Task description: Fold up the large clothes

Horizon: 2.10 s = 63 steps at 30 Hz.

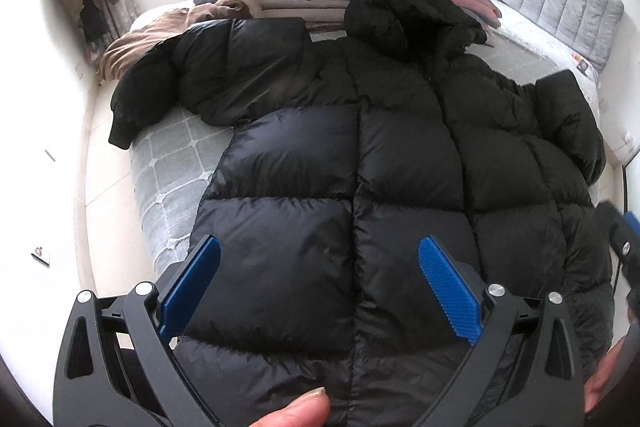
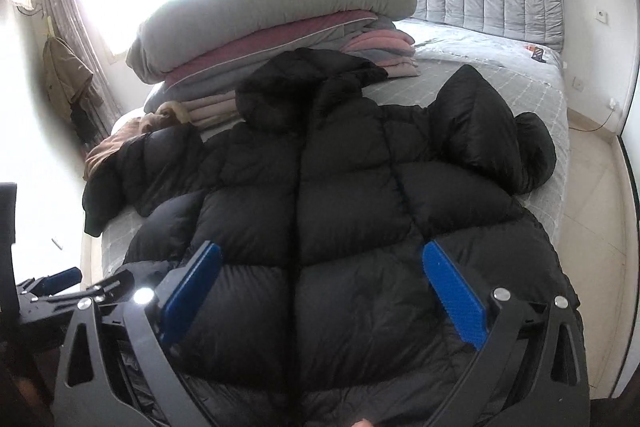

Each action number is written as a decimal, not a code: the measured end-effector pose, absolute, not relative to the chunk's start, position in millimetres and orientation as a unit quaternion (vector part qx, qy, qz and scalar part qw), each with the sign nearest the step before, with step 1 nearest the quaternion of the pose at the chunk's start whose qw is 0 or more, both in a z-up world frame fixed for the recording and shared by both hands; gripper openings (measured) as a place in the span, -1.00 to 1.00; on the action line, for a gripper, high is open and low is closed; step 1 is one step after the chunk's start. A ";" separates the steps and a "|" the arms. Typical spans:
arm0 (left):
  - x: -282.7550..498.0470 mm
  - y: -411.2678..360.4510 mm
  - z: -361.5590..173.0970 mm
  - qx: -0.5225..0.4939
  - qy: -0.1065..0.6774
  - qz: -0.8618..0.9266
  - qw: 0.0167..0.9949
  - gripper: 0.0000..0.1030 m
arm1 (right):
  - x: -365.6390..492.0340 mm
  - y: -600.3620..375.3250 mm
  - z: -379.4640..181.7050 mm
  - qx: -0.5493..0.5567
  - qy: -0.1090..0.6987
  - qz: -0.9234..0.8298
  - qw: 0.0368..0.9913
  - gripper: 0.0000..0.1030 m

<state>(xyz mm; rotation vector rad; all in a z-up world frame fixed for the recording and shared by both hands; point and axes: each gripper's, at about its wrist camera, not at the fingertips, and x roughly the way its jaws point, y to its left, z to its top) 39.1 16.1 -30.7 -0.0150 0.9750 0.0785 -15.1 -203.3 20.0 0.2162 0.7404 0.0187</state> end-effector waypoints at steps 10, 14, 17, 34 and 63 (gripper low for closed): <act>45.2 15.8 -10.3 -0.010 0.450 0.038 0.892 0.87 | -14.4 -202.7 21.0 0.110 0.368 -0.004 0.923 0.91; 45.5 13.2 -14.2 -0.007 0.456 0.037 0.889 0.87 | -12.7 -200.9 22.7 0.106 0.371 -0.012 0.922 0.91; 45.1 13.1 -15.5 -0.007 0.457 0.035 0.889 0.87 | -11.6 -202.4 22.9 0.101 0.376 -0.024 0.921 0.91; 40.6 -2.4 -16.6 0.026 0.452 0.019 0.891 0.87 | -10.3 -198.5 19.7 0.101 0.383 -0.022 0.918 0.91; 37.3 -6.4 -14.1 0.028 0.446 0.014 0.894 0.87 | -12.5 -197.0 23.0 0.093 0.382 -0.034 0.919 0.91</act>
